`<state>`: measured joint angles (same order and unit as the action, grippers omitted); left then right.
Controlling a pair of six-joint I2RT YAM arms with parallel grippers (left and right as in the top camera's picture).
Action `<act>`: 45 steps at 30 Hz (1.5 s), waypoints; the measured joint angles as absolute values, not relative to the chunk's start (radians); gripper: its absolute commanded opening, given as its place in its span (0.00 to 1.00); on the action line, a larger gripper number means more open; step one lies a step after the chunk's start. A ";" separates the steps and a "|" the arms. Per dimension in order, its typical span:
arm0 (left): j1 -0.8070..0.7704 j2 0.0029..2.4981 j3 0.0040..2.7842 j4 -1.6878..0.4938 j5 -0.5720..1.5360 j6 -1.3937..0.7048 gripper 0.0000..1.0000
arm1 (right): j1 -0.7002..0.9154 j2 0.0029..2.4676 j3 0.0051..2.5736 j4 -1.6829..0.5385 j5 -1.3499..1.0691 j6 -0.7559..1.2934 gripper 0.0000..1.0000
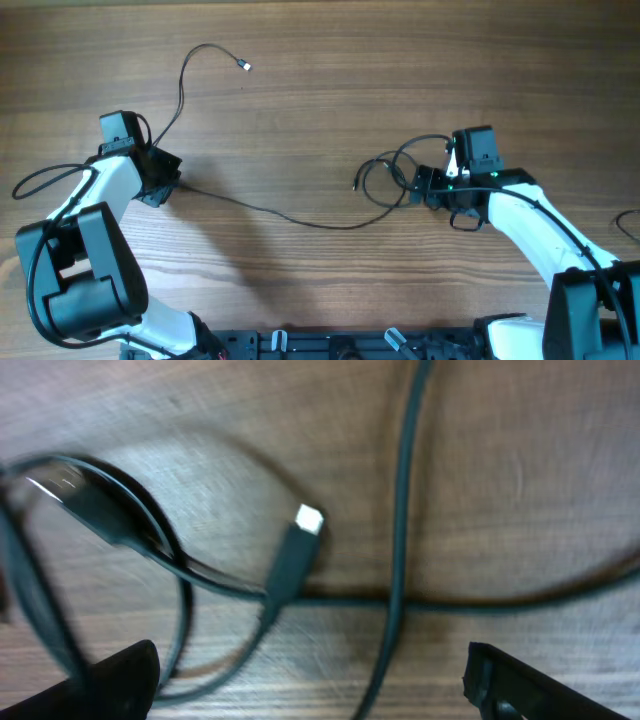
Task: Untangle cables
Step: 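Carry a grasped cable with the right gripper to the far upper right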
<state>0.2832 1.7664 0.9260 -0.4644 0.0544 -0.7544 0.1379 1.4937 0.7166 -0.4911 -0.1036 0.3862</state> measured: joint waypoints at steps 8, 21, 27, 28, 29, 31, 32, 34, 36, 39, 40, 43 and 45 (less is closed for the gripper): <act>0.283 1.766 0.926 -0.462 0.055 -0.754 0.11 | 0.140 1.507 0.680 -0.434 0.005 0.664 1.00; 0.283 1.766 0.926 -0.458 0.059 -0.754 0.14 | 0.301 1.666 0.763 -0.422 0.306 0.853 0.57; 0.283 1.766 0.926 -0.458 0.059 -0.754 0.17 | 0.302 1.663 0.763 -0.451 0.323 0.953 0.05; 0.283 1.766 0.926 -0.456 0.062 -0.755 0.17 | 0.302 1.663 0.763 -0.445 0.324 0.954 0.04; 0.283 1.766 0.926 -0.455 0.062 -0.755 0.17 | 0.302 1.663 0.762 -0.436 0.324 0.953 0.04; 0.283 1.766 0.926 -0.455 0.063 -0.755 0.17 | 0.299 1.663 0.762 -0.432 0.323 0.941 0.04; 0.283 1.766 0.926 -0.455 0.064 -0.755 0.18 | 0.290 1.663 0.769 -0.434 0.315 0.916 0.04; 0.283 1.766 0.926 -0.455 0.066 -0.755 0.19 | 0.266 1.670 0.794 -0.464 0.280 0.856 0.04; 0.283 1.766 0.926 -0.455 0.066 -0.755 0.19 | 0.221 1.690 0.856 -0.538 0.217 0.780 0.04; 0.283 1.766 0.926 -0.455 0.067 -0.755 0.18 | 0.094 1.730 1.012 -0.631 0.116 0.610 0.04; 0.283 1.766 0.926 -0.455 0.067 -0.754 0.18 | 0.073 1.730 1.046 -0.649 0.094 0.569 0.04; 0.283 1.766 0.926 -0.455 0.066 -0.755 0.17 | -0.012 1.729 1.240 -0.692 -0.047 0.415 0.04; 0.283 1.766 0.926 -0.456 0.066 -0.755 0.18 | -0.062 1.726 1.345 -0.654 -0.112 0.355 0.04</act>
